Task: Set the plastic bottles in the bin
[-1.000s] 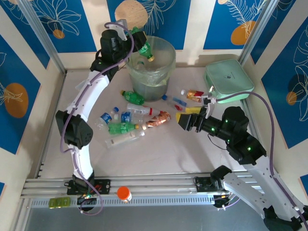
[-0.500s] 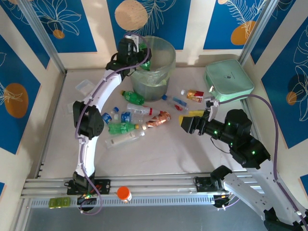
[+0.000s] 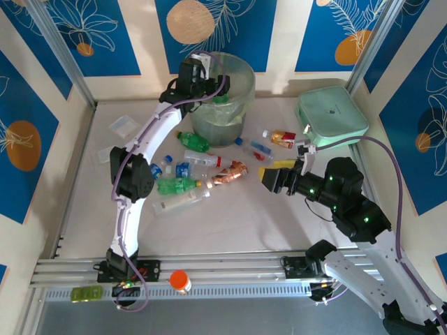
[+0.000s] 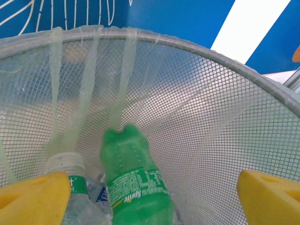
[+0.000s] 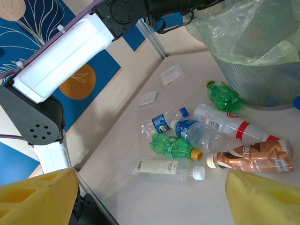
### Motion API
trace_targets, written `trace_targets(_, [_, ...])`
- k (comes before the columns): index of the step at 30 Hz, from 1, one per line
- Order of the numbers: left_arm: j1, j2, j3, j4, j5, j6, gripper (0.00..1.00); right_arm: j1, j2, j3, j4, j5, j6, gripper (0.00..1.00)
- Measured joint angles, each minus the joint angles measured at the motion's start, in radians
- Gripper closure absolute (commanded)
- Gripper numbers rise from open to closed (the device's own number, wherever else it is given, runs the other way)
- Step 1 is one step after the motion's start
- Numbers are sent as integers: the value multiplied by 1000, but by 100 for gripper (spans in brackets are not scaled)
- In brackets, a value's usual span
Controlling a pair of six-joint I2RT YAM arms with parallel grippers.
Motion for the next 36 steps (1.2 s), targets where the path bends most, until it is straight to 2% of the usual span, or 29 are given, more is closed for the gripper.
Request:
trace_targets(6, [0, -72, 0, -46, 1, 4, 8, 0, 31, 30, -30, 37, -17, 22])
trace_targets(12, [0, -235, -2, -84, 8, 18, 7, 0, 55, 50, -56, 76, -23, 23])
trace_targets(16, [0, -399, -75, -84, 9, -2, 9, 0, 77, 55, -69, 96, -19, 33])
trace_targets(18, [0, -493, -159, -77, 9, -33, 11, 0, 103, 66, -85, 121, -8, 38])
trace_targets(20, [-3, -613, -300, -55, 8, -79, 10, 0, 143, 78, -99, 156, 13, 46])
trace_targets(21, [-7, -670, -377, -36, 5, -101, 10, 0, 165, 80, -106, 177, 30, 47])
trace_targets(23, [-21, -813, -571, -6, -2, -154, 10, -8, 219, 82, -130, 227, 72, 46])
trace_targets(26, [-35, -964, -764, -2, -2, -221, 9, -51, 313, 82, -162, 263, 138, 46])
trace_targets(33, [-40, -1194, -1060, -30, 37, -324, 7, -183, 591, 181, -208, 315, 177, 42])
trace_targets(36, [-40, -1258, -1149, -65, 87, -335, 7, -258, 689, 226, -216, 317, 257, 39])
